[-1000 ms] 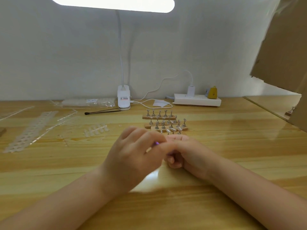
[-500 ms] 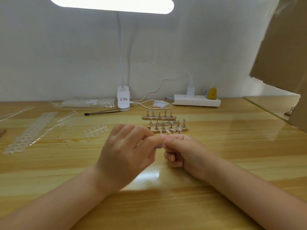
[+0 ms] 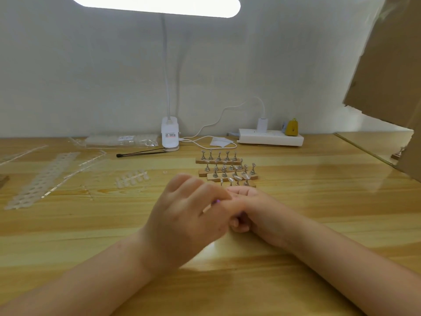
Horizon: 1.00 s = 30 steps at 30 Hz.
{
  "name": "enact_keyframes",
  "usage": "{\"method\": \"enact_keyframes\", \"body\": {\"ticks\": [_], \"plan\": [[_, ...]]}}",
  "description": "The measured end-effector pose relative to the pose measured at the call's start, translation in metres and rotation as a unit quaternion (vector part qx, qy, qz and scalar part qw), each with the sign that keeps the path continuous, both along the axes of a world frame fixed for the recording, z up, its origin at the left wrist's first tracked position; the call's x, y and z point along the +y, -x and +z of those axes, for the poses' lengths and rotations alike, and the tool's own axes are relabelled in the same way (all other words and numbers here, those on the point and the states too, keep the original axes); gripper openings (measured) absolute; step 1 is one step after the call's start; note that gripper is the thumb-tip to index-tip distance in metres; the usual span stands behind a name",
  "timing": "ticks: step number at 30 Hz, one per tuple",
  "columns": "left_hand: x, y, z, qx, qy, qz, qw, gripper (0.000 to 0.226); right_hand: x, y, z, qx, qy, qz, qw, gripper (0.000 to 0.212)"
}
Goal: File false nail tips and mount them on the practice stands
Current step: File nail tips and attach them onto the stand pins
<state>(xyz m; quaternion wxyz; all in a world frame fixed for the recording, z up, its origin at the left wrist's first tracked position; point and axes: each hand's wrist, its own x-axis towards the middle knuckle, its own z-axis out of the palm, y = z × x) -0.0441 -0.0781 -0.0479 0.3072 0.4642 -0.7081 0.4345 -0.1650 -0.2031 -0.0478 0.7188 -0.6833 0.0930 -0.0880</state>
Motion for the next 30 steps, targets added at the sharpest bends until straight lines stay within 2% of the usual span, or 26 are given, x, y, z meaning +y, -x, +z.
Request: {"method": "enact_keyframes", "body": {"ticks": [4,9,14,18,22,24,28,30], "plan": [[0.002,-0.017,0.006,0.013,0.009,0.055,0.998,0.027,-0.001,0.001,0.001,-0.009,-0.041,-0.028,0.999,0.021],[0.001,0.004,0.001,0.002,0.011,-0.004,1.000,0.027,0.000,0.001,0.000,-0.004,-0.016,0.000,1.000,0.018],[0.002,-0.018,0.003,0.015,-0.012,0.071,0.997,0.022,-0.001,0.002,0.001,-0.001,-0.034,-0.025,0.999,0.025],[0.000,-0.001,0.001,0.016,0.009,-0.002,1.000,0.025,0.002,0.001,0.001,-0.004,-0.012,-0.003,1.000,0.018],[0.001,-0.014,0.001,0.010,-0.008,0.039,0.999,0.030,0.000,0.002,0.002,0.003,-0.024,-0.008,1.000,0.020],[0.003,-0.021,0.005,0.017,0.001,0.054,0.998,0.021,0.000,0.002,0.001,0.001,-0.036,-0.013,0.999,0.021],[0.000,-0.002,0.002,0.005,0.023,-0.011,1.000,0.029,0.002,0.002,0.002,0.005,-0.015,0.006,1.000,0.017],[-0.001,-0.001,0.000,-0.006,0.009,-0.002,1.000,0.029,0.002,0.002,0.003,0.008,-0.006,0.011,1.000,0.016]]}}
